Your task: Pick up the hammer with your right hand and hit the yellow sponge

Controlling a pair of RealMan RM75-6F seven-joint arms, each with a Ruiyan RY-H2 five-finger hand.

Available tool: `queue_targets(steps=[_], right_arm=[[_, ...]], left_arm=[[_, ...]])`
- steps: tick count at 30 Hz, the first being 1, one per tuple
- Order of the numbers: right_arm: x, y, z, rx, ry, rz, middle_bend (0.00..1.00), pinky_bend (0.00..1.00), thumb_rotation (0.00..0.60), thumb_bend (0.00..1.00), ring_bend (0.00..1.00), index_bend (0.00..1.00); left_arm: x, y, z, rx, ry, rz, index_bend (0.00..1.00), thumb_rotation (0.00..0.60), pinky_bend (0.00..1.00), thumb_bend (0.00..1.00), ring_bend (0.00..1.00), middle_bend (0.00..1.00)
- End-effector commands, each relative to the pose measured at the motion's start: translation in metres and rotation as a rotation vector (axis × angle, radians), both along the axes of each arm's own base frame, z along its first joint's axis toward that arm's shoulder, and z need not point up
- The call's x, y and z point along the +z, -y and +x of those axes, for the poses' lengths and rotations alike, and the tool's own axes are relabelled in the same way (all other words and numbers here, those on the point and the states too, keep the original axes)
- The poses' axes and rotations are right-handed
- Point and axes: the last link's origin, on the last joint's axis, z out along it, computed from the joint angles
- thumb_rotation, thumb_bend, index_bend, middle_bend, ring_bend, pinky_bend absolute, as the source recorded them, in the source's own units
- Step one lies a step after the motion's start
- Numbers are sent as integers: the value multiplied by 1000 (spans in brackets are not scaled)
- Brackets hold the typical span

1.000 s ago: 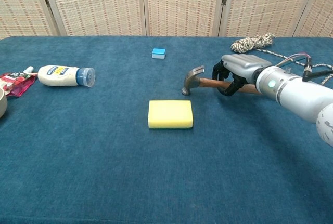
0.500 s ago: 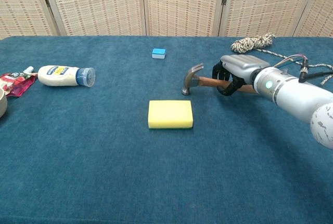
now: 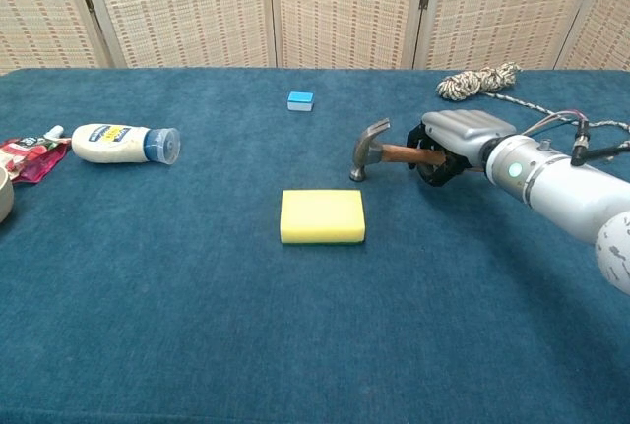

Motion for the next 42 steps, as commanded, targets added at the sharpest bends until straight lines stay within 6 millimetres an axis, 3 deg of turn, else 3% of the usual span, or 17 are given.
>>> queue_targets(steps=[1, 24, 33, 42], right_arm=[[3, 1, 0, 0, 9, -6, 604, 448, 600, 800, 477, 655], [43, -5, -11, 106, 125, -58, 700, 553, 600, 940, 574, 782], [59, -15, -27, 112, 89, -9, 710, 585, 600, 984, 610, 793], [65, -30, -25, 140, 92, 45, 746, 662, 600, 992, 684, 832]], left_arm=[[0, 1, 0, 2, -1, 0, 194, 600, 245, 105, 109, 182], [-2, 2, 4, 24, -25, -35, 202, 600, 245, 105, 109, 182], [-6, 1, 9, 18, -36, -52, 217, 600, 245, 105, 110, 182], [-9, -1, 14, 3, -39, -56, 227, 600, 245, 105, 110, 182]])
